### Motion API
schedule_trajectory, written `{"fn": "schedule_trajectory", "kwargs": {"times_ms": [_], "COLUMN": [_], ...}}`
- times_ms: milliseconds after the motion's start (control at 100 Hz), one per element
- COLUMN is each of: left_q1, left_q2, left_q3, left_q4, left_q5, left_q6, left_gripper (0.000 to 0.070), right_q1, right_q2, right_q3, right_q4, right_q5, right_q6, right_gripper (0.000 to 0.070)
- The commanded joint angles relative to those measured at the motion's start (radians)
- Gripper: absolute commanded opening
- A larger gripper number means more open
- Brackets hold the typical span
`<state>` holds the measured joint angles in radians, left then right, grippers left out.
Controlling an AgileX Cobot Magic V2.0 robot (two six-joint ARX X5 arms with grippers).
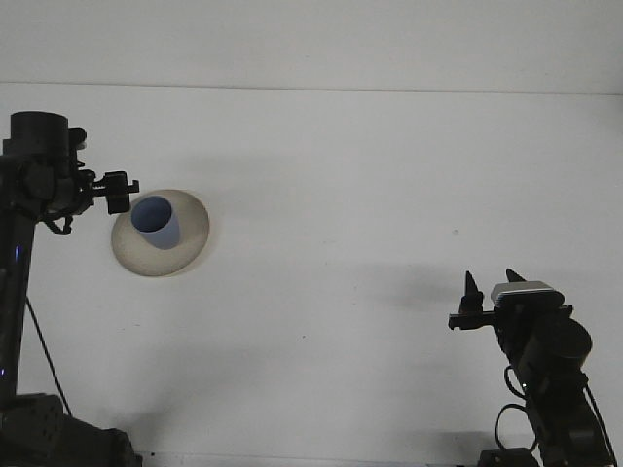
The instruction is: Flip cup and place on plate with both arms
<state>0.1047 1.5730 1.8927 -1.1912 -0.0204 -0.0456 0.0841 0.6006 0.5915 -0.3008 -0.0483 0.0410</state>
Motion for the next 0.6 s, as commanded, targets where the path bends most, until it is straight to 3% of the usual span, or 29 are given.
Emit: {"fn": "schedule_trajectory", "kwargs": {"times_ms": [0, 270, 590], "left_q1": [0.000, -0.007, -0.063], "left_q2": [-0.032, -0.312, -0.658], "left_q3": [-0.002, -0.230, -0.621], "left_q4": [0.019, 0.185, 0.449], "left_q5": [0.002, 0.002, 0.002], "left_q6": [-0.019, -0.042, -0.022], "left_gripper": [0.0434, 0.0434, 0.0434], "right_q1": [0.001, 0.001, 0.001], "right_q2": [0.002, 0.002, 0.002], "right_q3": [0.004, 0.004, 0.004], "right_q4": [0.008, 0.009, 0.009], "right_q5": [0.004, 0.004, 0.004], "right_q6": [-0.005, -0.005, -0.005], "right_gripper": [0.0462, 0.0462, 0.0462]}}
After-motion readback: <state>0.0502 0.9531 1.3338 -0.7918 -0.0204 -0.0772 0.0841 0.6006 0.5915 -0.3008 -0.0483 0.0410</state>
